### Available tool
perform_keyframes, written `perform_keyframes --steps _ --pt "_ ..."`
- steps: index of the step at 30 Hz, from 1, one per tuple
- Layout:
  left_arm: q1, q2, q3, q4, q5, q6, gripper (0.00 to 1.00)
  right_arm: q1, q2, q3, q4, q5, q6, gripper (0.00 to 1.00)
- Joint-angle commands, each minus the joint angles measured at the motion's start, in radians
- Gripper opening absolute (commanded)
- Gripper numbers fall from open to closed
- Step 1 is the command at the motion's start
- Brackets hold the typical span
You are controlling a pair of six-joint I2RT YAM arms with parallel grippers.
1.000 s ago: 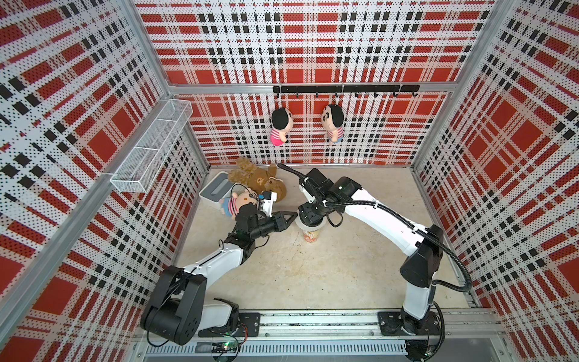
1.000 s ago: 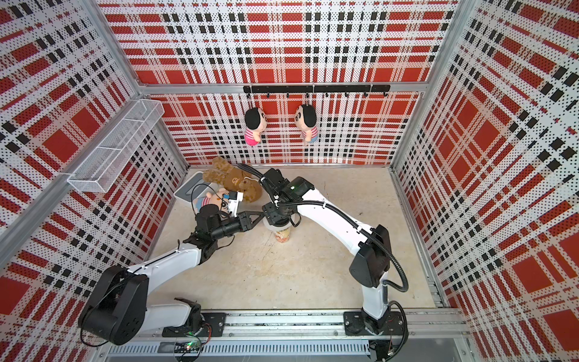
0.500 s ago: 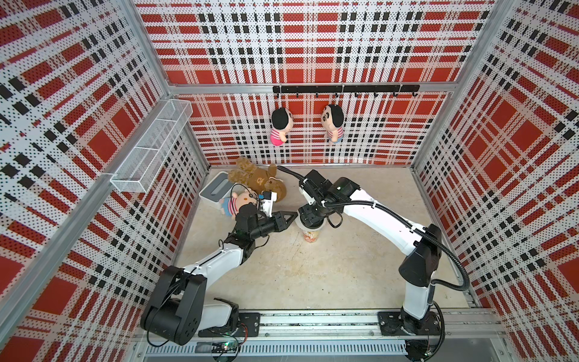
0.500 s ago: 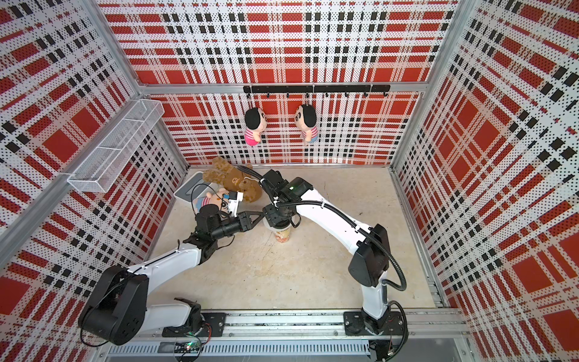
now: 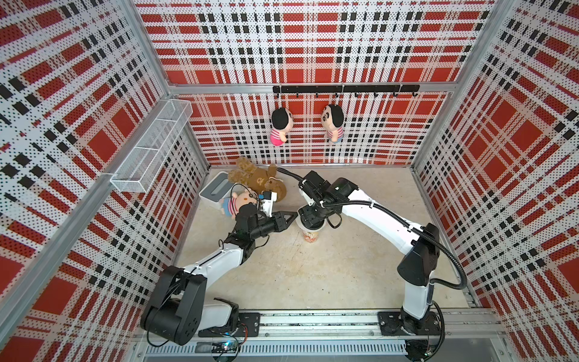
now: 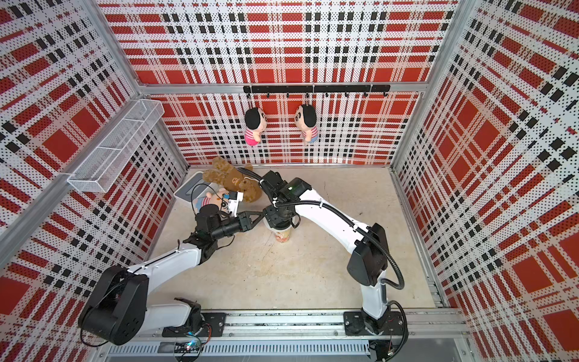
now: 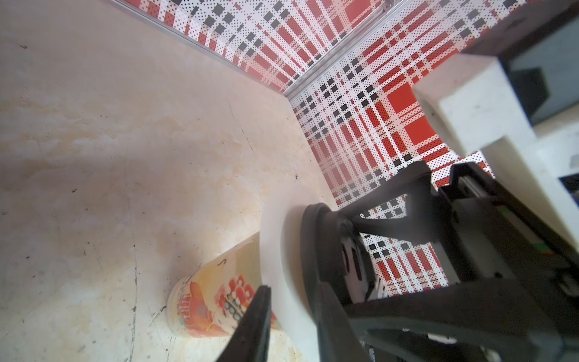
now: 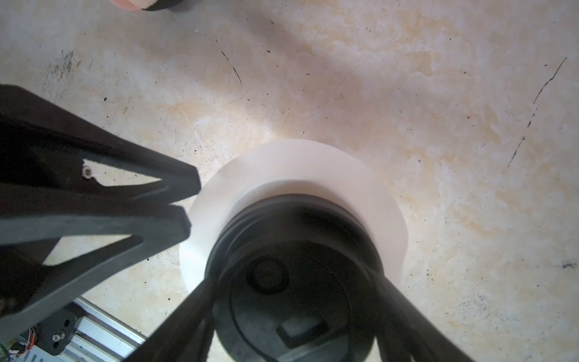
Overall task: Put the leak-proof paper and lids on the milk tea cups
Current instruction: Secure the cup lid on the cup.
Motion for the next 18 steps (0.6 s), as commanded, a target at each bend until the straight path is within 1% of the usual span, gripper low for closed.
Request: perform_keyframes --steps 1,12,18 --pt "-0.003 0.013 0.001 0.032 0.017 0.019 0.30 0.010 0.032 0.034 -0.019 0.006 -0.015 0.78" --pt "-0.003 0.024 0.001 0.034 0.020 0.021 0.30 0.009 0.068 0.112 -0.054 -0.004 -0.028 0.79" --pt "0.000 0.021 0.001 0.034 0.023 0.023 0.30 0.008 0.074 0.108 -0.071 0.026 -0.021 0.78"
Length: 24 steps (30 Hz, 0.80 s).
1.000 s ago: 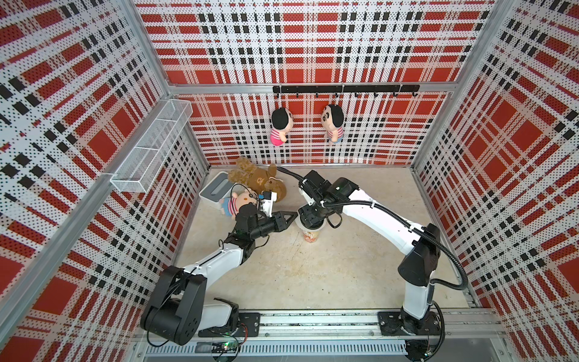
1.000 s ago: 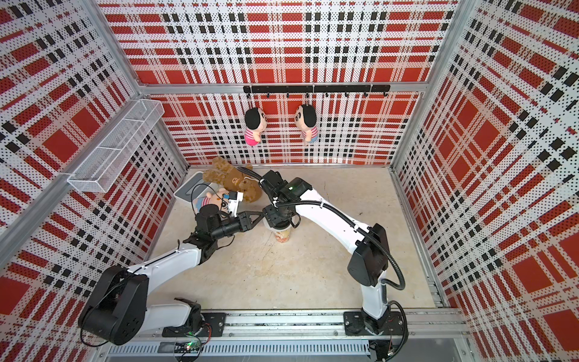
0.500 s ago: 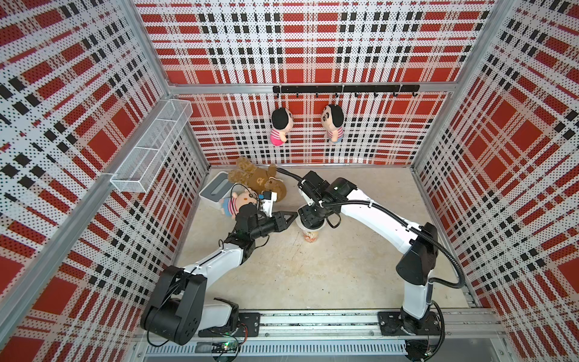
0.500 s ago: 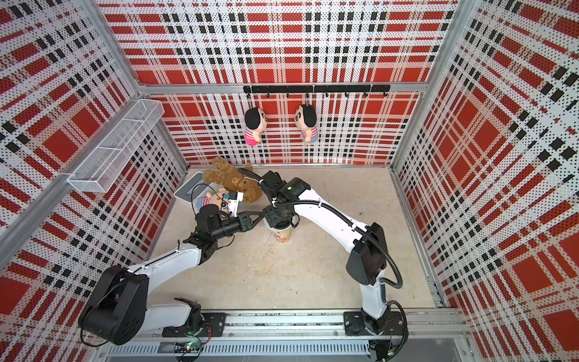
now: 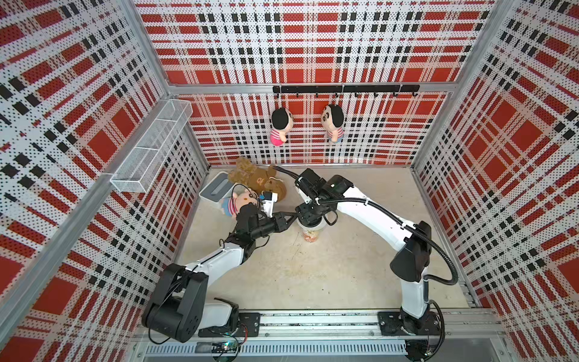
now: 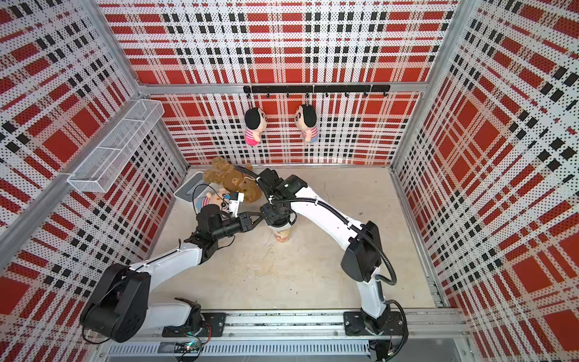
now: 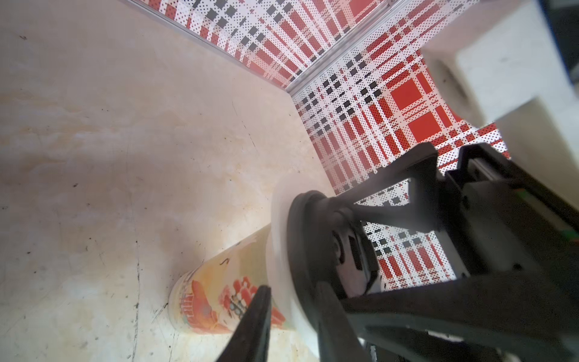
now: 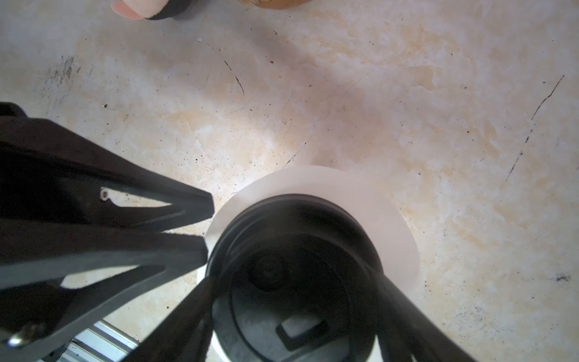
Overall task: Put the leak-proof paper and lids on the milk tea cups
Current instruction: Secure the cup lid on the cup.
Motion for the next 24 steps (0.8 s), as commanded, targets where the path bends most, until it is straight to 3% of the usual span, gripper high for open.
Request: perform_keyframes --steps 1,15,24 --pt "0.001 0.005 0.001 0.033 0.017 0.016 0.30 0.008 0.008 0.014 -0.033 0.019 -0.004 0.79" --pt "0.008 0.008 0.004 0.033 0.026 0.018 0.30 0.004 0.020 0.030 -0.034 0.025 -0.013 0.79" --pt "-0.001 0.023 0.021 0.033 0.035 0.030 0.35 0.000 0.017 0.034 -0.029 0.020 -0.023 0.79"
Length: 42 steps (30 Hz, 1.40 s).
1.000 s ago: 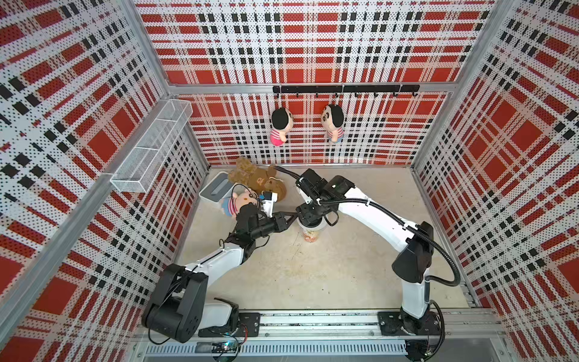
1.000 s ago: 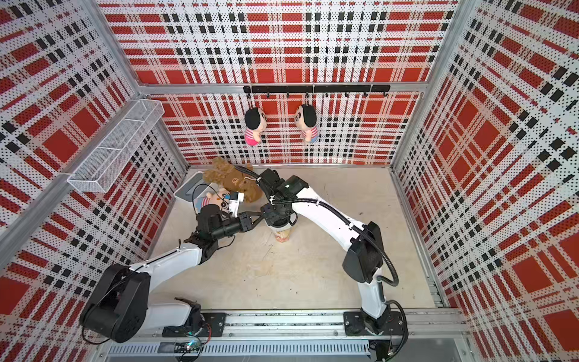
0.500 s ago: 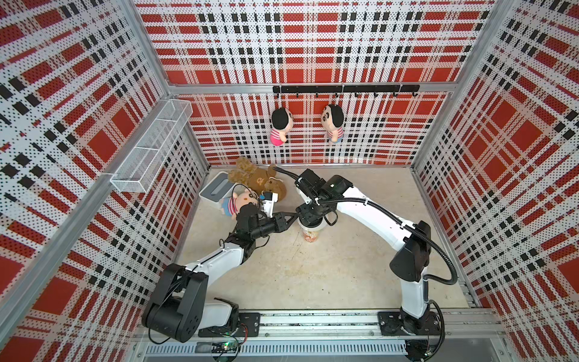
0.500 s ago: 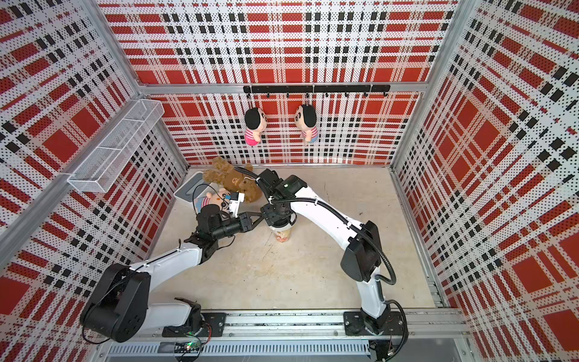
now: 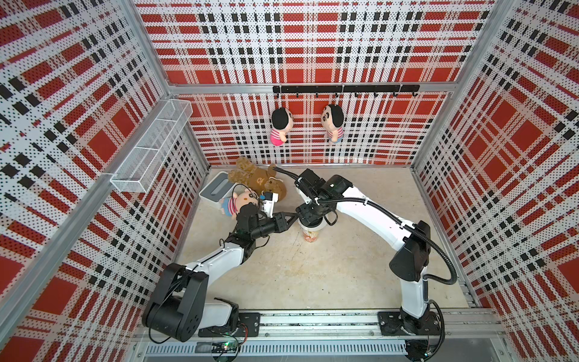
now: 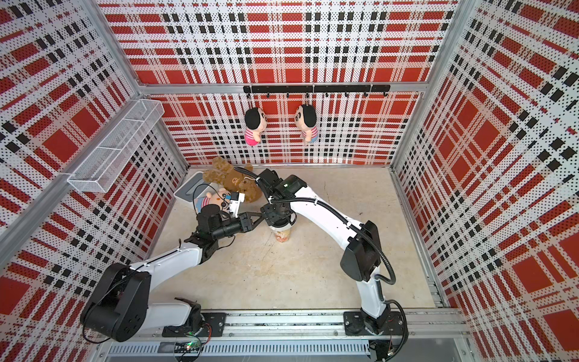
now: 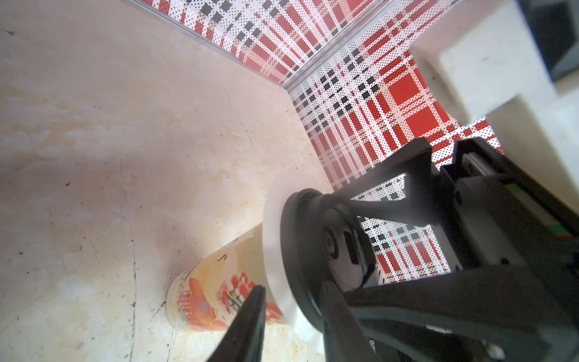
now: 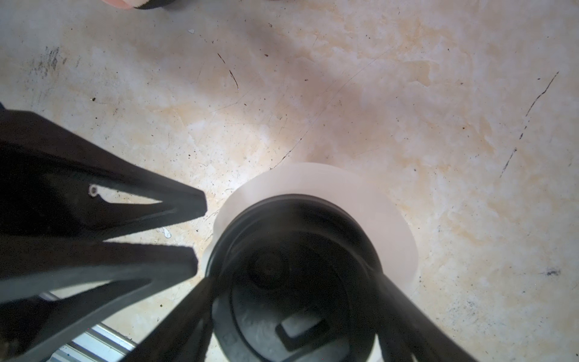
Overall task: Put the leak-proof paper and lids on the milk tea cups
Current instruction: Secure the cup lid on the cup.
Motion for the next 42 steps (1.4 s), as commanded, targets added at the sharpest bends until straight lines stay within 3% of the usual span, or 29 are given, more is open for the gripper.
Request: perform_keyframes --steps 1,11,27,34,42 --pt "-0.003 0.018 0.024 0.032 0.020 0.021 0.36 0.000 0.011 0.027 -0.013 0.009 -0.016 0.80" --pt "-0.006 0.026 0.027 0.032 0.013 0.028 0.46 -0.005 0.002 0.003 0.002 0.002 -0.013 0.80" --pt "-0.006 0.026 0.025 0.032 0.015 0.029 0.47 -0.017 -0.017 -0.069 0.037 0.000 -0.013 0.80" --pt "-0.033 0.057 0.073 0.030 0.004 0.057 0.63 -0.018 -0.034 -0.095 0.063 -0.008 -0.012 0.80" --pt "-0.035 0.134 0.124 0.023 0.025 0.073 0.67 -0.020 -0.076 -0.160 0.117 -0.008 -0.011 0.81"
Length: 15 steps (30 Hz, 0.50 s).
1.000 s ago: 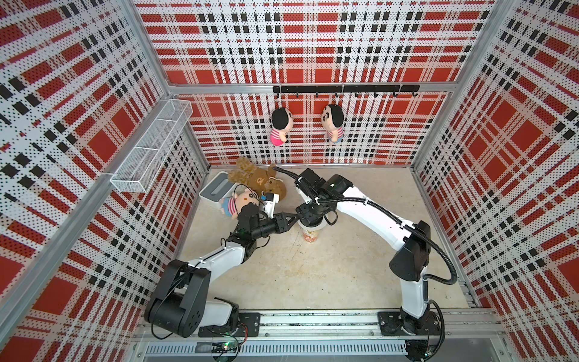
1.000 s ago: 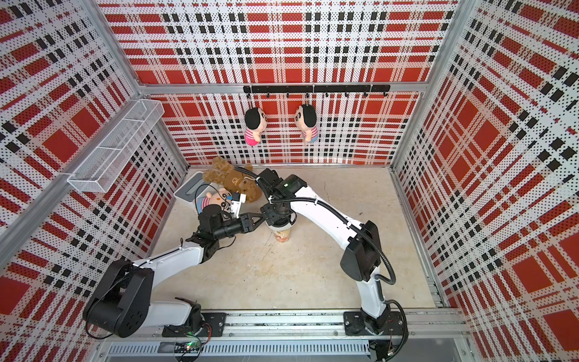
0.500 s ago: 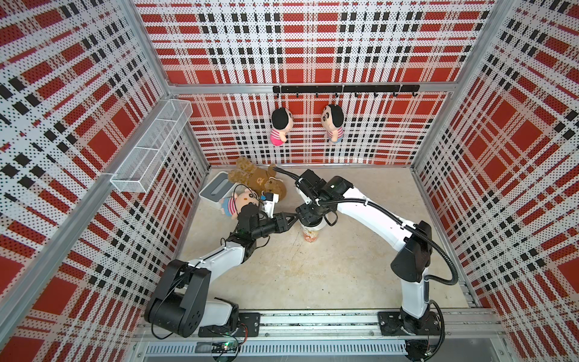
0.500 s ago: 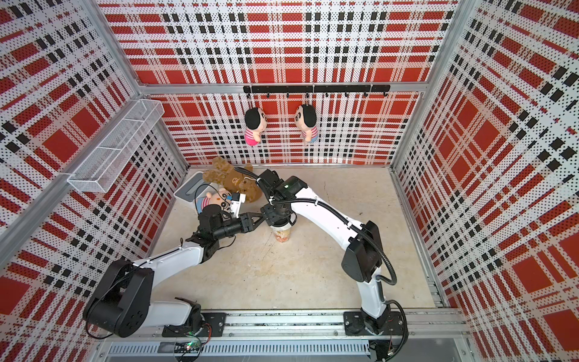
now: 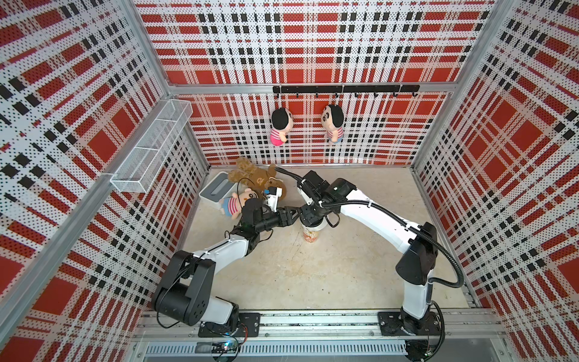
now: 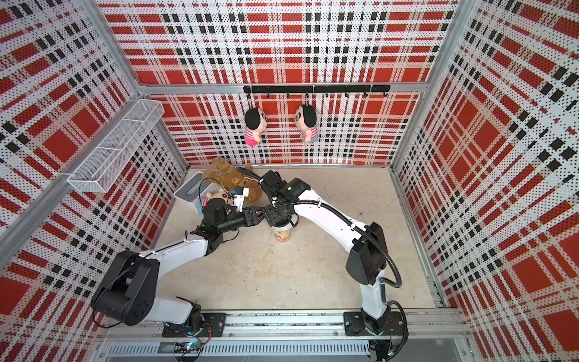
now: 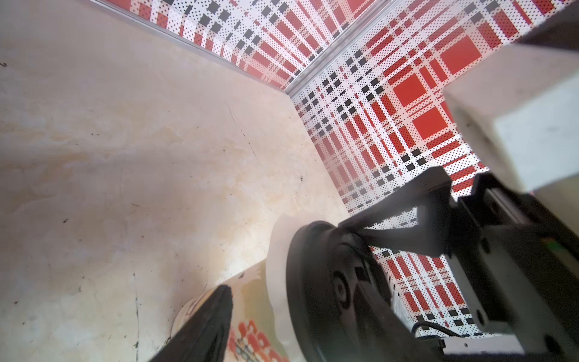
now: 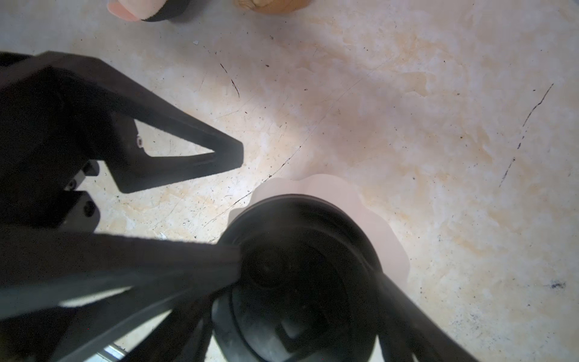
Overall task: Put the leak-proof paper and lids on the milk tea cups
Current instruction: Secure the cup lid on the cup.
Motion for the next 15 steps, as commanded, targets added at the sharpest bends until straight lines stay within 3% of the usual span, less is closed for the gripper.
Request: perform_keyframes --steps 1,15 --pt "-0.017 0.022 0.022 0.006 0.042 0.038 0.67 -0.006 -0.008 -0.033 0.003 -0.003 -0.006 0.81" --pt "-0.034 0.085 0.085 -0.226 0.004 0.203 0.67 -0.008 -0.034 -0.064 0.032 0.028 -0.038 0.85"
